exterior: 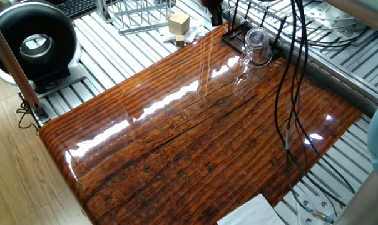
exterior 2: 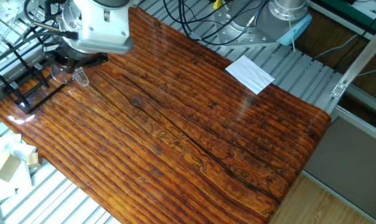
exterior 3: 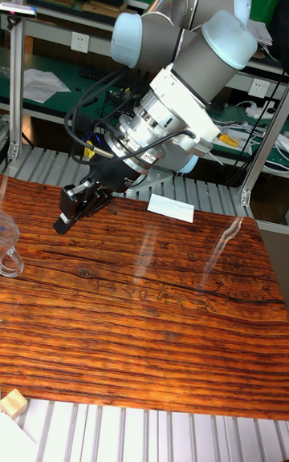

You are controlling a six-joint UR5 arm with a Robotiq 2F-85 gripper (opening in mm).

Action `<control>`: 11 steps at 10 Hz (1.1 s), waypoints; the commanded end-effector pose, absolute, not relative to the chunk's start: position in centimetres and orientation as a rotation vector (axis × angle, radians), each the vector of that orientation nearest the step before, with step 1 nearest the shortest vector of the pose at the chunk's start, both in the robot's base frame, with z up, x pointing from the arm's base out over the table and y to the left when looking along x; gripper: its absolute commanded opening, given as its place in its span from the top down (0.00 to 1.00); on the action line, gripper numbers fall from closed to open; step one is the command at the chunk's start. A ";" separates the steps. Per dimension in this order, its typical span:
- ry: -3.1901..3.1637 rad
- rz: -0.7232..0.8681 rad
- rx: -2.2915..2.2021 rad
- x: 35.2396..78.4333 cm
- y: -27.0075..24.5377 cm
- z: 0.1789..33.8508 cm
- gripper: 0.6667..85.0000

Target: Take the cup off the cup rack

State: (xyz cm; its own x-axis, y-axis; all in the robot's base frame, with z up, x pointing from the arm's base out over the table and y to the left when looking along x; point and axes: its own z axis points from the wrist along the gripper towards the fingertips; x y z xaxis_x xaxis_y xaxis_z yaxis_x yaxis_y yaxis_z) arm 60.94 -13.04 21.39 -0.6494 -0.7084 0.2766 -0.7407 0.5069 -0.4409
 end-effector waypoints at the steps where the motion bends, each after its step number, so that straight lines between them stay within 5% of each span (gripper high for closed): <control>1: -2.686 0.818 1.295 61.0 -13.0 21.3 1.00; 11: -2.656 0.828 1.322 60.9 -13.5 22.0 1.00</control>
